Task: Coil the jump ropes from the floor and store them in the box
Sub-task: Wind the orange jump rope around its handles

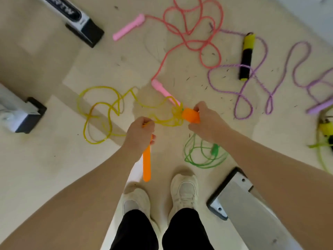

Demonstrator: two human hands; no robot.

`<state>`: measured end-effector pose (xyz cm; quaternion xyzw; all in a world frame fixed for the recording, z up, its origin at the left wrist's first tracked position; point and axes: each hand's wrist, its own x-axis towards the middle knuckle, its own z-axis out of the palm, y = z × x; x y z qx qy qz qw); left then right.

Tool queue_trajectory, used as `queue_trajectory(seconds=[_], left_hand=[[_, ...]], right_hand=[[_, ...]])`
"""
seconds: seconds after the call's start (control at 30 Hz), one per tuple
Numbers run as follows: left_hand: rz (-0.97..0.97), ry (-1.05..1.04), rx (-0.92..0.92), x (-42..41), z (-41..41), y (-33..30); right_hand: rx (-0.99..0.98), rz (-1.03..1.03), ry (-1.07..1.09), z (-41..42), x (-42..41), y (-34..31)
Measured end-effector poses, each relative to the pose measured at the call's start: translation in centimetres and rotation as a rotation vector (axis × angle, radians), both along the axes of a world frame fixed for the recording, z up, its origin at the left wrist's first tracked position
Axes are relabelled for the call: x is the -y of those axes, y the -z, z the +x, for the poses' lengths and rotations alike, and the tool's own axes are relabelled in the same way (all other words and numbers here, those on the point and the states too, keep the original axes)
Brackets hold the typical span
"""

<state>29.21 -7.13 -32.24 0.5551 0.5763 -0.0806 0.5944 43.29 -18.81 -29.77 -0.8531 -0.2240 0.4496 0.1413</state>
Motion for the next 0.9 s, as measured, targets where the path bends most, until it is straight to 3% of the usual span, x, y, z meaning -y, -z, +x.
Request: queue_trajectory(seconds=[0.17,0.33,0.57,0.77,0.9], left_hand=[[-0.054,0.018,0.172,-0.5,6.8,-15.1],[-0.12,0.151,0.337,-0.1,10.6,-33.2],[-0.382,0.234,0.684,2.6,13.0,-56.7],[-0.355,0.234,0.858,4.2,14.8,-68.0],[-0.119,0.269,0.774,5.2,16.3,-70.5]], right_hand=[[0.037,0.12,0.105,4.5,2.1,-15.8],[-0.035,0.355,0.369,7.3,4.7,-33.6],[-0.229,0.694,0.607,8.1,9.3,-55.0],[-0.38,0.961,0.927,7.4,14.5,-65.7],[-0.457,1.099,1.111,7.3,17.4,-69.5]])
